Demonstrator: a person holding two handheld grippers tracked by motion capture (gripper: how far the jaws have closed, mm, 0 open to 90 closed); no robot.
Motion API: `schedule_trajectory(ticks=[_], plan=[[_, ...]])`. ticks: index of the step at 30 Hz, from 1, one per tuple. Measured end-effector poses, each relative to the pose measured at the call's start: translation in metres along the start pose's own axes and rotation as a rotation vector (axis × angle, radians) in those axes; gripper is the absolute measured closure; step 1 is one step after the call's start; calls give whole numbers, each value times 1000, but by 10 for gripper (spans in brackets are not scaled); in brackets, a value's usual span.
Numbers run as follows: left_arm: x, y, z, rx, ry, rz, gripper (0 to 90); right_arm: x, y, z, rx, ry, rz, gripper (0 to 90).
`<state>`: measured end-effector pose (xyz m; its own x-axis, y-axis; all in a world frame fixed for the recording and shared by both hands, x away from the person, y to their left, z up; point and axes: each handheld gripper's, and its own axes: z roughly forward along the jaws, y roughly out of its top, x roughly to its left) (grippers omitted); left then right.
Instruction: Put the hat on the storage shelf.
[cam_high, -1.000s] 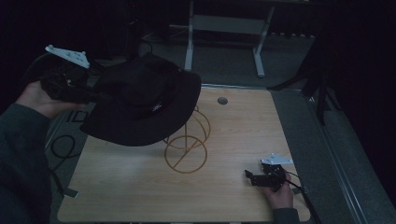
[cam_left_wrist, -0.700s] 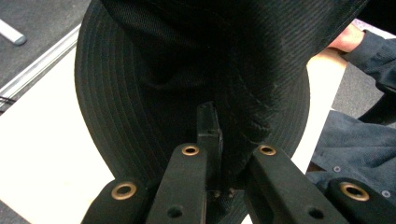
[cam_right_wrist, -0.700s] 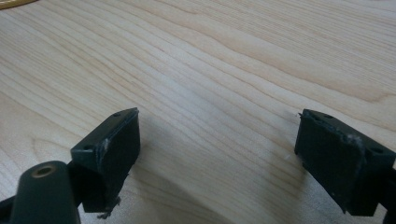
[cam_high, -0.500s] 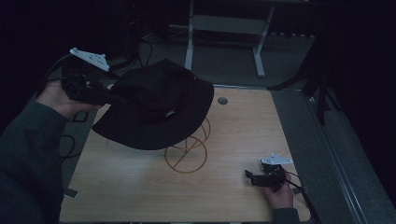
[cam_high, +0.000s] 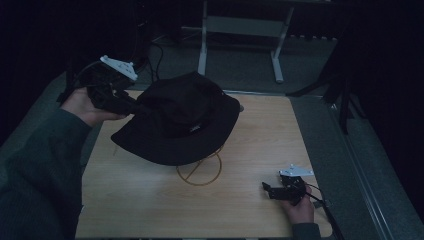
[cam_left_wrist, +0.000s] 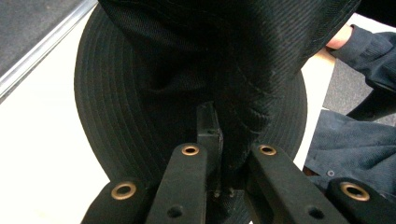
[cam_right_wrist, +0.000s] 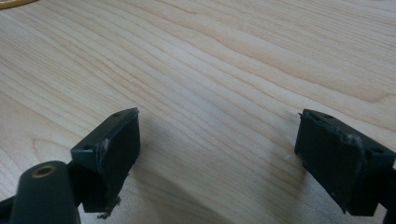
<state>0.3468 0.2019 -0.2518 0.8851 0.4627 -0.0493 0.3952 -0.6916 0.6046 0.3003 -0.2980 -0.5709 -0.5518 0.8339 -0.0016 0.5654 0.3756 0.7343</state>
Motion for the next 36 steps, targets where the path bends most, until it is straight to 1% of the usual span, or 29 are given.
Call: schedule_trajectory(ticks=[5, 7, 12, 14, 20, 23, 30, 36], plan=[[-1, 4, 12, 10, -14, 5, 885, 0, 0, 0, 0, 0, -1, 140], [-2, 6, 18, 13, -20, 1, 885, 0, 0, 0, 0, 0, -1, 140], [-4, 12, 33, 31, -40, 15, 884, 0, 0, 0, 0, 1, -1, 140], [-5, 13, 38, 30, -42, 17, 884, 0, 0, 0, 0, 1, -1, 140], [-4, 15, 46, 27, -57, 10, 883, 0, 0, 0, 0, 1, 0, 140], [-3, 14, 49, 30, -61, 12, 882, 0, 0, 0, 1, 2, 0, 140], [-1, 13, 56, 21, -66, -1, 875, 0, 0, 0, 0, 2, 0, 140], [-2, 15, 66, 44, -71, 3, 858, 0, 0, 0, 1, 2, 1, 140]])
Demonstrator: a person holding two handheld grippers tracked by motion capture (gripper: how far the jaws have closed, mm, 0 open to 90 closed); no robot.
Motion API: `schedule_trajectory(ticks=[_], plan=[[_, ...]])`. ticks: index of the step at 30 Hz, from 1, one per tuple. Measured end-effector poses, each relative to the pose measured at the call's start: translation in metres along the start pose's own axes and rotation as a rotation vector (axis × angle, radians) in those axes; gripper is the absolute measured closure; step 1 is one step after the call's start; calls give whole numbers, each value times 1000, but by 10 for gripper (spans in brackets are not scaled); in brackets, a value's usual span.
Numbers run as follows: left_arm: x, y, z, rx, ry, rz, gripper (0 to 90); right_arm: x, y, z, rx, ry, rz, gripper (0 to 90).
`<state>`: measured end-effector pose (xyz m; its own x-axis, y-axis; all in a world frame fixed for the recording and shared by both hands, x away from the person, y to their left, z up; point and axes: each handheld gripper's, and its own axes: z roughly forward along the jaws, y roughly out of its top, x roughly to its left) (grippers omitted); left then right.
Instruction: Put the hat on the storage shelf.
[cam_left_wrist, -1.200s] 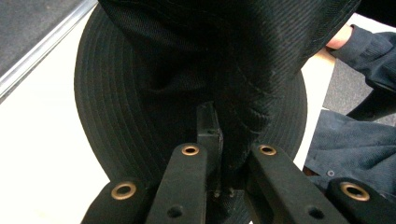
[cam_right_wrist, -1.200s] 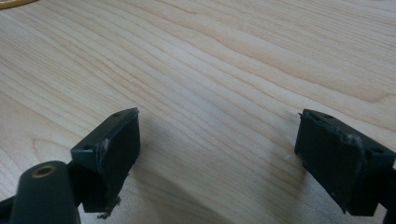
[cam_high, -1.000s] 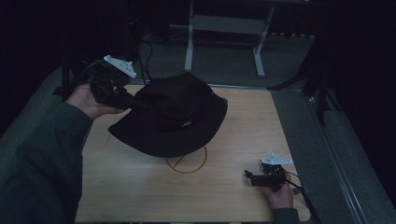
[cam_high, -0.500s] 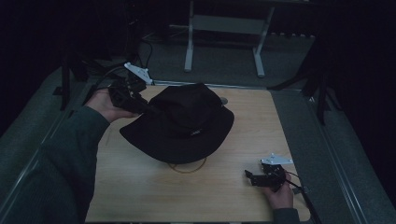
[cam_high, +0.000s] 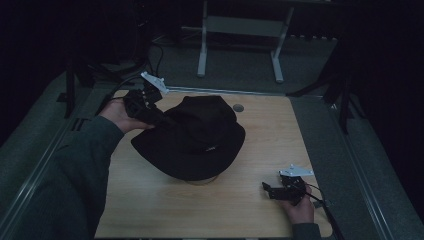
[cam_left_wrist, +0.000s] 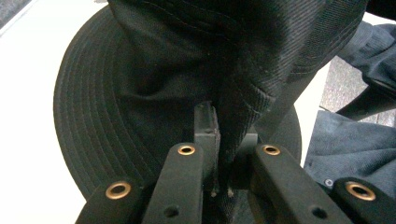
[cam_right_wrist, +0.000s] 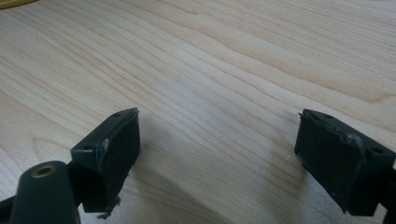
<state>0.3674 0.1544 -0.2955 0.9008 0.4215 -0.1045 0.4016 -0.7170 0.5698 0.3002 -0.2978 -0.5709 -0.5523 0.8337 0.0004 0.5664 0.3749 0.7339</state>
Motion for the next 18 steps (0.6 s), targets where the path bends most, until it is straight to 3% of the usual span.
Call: schedule_trajectory(ticks=[10, 18], plan=[[1, 1, 11, 13, 9, -12, 773, 0, 0, 0, 0, 1, -1, 140], [4, -3, 15, 8, -17, -41, 599, 0, 0, 0, 0, 1, -1, 140]])
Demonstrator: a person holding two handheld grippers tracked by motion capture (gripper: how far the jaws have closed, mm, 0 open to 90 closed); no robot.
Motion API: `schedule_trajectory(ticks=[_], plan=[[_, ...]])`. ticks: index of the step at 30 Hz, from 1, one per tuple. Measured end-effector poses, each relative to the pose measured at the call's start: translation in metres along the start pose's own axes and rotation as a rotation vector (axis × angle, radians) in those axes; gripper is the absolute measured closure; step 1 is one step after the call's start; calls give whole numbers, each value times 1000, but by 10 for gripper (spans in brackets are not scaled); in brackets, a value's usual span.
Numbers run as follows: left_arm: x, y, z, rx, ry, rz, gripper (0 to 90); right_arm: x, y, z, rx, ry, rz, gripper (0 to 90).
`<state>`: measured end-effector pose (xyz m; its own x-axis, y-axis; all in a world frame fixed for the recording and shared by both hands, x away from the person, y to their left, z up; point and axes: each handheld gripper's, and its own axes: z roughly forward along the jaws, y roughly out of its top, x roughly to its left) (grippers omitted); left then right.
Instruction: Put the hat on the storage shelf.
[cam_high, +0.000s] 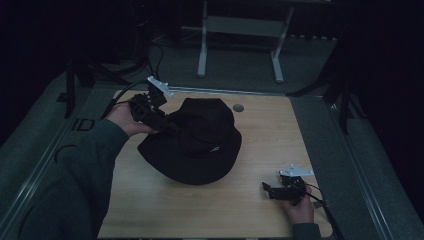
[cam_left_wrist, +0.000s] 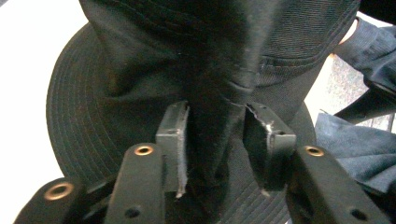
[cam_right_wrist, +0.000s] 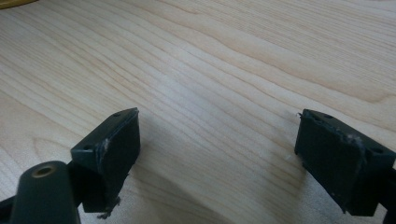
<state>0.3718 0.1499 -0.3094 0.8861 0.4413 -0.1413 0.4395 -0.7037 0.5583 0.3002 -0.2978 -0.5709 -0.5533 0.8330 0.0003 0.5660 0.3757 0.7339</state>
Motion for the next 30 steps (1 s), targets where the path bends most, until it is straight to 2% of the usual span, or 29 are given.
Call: schedule_trajectory(ticks=[14, 19, 25, 30], plan=[[-2, -1, 1, -14, 36, -9, 346, 0, 0, 0, 0, 0, 0, 140], [-2, -2, -2, -23, 24, -8, 333, 0, 0, 0, 0, 0, 0, 140], [-1, -5, -8, -37, 30, -8, 343, 0, 0, 0, 0, 0, 0, 140], [0, -9, -19, -70, 36, -13, 364, 0, 0, 0, 0, 0, 0, 140]])
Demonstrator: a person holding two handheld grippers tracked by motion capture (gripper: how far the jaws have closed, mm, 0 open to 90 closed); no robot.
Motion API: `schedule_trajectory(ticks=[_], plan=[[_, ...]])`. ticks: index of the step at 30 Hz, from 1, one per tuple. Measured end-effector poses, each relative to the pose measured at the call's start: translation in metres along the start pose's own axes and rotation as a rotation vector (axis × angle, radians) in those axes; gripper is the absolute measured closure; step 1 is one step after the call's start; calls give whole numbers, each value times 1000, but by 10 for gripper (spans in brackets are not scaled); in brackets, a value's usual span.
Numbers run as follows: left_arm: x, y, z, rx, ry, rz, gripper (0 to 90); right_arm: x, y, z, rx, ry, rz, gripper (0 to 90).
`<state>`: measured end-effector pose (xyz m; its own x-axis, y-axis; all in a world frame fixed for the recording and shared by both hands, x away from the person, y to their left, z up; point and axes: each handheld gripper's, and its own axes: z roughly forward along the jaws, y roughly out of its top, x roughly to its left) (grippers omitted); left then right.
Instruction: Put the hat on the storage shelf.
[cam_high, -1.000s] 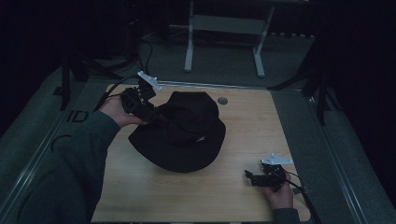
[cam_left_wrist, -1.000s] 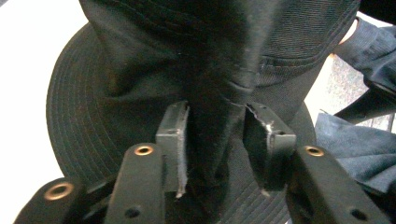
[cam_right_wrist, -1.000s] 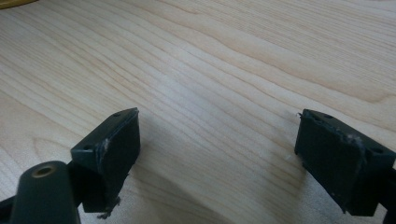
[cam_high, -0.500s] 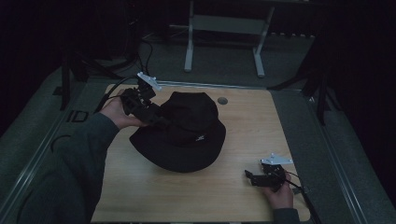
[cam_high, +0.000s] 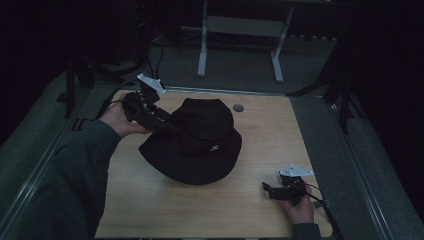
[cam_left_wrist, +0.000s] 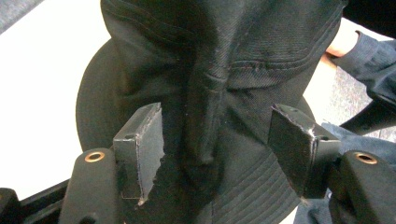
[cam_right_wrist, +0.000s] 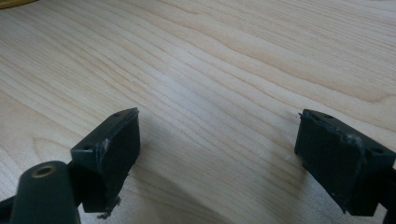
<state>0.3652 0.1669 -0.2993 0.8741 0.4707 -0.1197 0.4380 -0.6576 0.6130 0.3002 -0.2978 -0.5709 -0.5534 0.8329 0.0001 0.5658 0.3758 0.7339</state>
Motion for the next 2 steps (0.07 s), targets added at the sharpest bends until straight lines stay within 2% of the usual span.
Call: schedule_trajectory(ticks=[2], plan=[[1, -3, -7, -30, 3, -13, 368, 0, 0, 0, 0, 0, 0, 140]])
